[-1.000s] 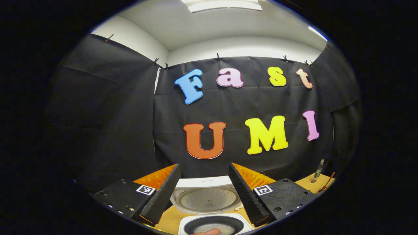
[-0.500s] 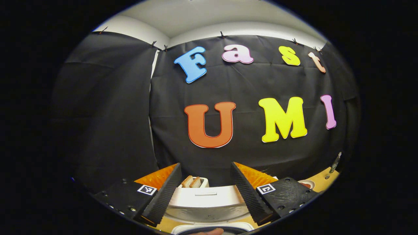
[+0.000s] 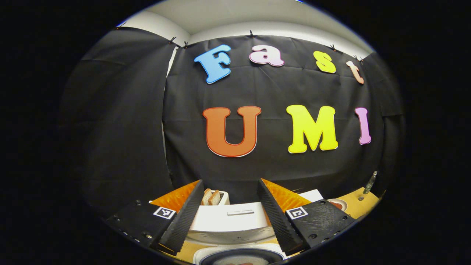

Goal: Close the left gripper, press the button to open the rice cooker; take a wooden spoon from the chopstick holder with the right hand, scoop a spoonful of rice and pour it into the rice cooker, then put the wooden spoon back into the chopstick holder.

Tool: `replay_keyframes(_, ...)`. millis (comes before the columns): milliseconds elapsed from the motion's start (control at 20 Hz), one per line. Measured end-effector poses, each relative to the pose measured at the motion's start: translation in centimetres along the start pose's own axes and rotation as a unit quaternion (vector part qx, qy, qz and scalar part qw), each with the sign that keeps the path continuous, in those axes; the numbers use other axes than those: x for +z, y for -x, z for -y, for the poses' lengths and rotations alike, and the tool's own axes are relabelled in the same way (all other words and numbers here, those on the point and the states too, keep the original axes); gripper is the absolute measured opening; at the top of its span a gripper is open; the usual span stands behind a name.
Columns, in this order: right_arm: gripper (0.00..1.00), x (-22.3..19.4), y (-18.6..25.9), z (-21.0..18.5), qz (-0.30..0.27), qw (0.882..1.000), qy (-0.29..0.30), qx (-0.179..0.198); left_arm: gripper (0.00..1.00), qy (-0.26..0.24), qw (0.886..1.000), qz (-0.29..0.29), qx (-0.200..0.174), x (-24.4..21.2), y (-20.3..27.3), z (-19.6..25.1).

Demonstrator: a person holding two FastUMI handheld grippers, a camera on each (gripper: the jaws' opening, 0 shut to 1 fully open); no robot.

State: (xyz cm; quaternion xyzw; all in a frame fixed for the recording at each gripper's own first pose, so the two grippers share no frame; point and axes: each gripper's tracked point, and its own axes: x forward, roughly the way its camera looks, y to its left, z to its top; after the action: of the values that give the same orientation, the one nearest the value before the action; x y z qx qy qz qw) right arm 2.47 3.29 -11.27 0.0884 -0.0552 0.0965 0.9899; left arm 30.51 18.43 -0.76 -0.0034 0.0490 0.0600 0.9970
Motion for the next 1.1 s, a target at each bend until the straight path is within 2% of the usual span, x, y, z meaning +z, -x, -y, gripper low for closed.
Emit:
replay_keyframes(300, 1.00, 1.4, 3.6, -1.1, 0.016, 1.000, -0.005, 0.007, 0.94, 0.005, 1.000, -0.008, 0.026, -0.9, 3.7, 0.3)
replay_keyframes(400, 0.98, 0.9, 4.3, -2.8, 0.003, 1.000, 0.000, 0.022, 0.94, 0.005, 1.000, -0.016, 0.026, -1.7, 4.6, 0.6)
replay_keyframes(450, 1.00, 1.1, 4.7, -3.5, 0.002, 1.000, -0.001, 0.029, 0.94, 0.008, 0.999, -0.020, 0.025, -2.0, 5.2, 0.7)
replay_keyframes(600, 1.00, 1.9, 5.7, -4.8, 0.008, 0.999, 0.011, 0.033, 0.94, 0.008, 0.999, -0.028, 0.028, -3.4, 7.0, 0.8)
replay_keyframes(700, 0.98, 2.3, 6.4, -5.5, 0.010, 0.999, 0.019, 0.034, 0.94, 0.011, 0.998, -0.052, 0.016, -5.6, 8.2, 1.6)
replay_keyframes(850, 1.00, 3.3, 7.2, -6.0, 0.019, 0.999, 0.035, 0.028, 0.92, 0.004, 0.996, -0.090, 0.005, -9.0, 9.7, 2.1)
replay_keyframes(1100, 0.98, 3.3, 7.9, -7.5, 0.026, 0.997, 0.054, 0.038, 0.92, 0.024, 0.992, -0.118, -0.023, -12.5, 11.2, 2.8)
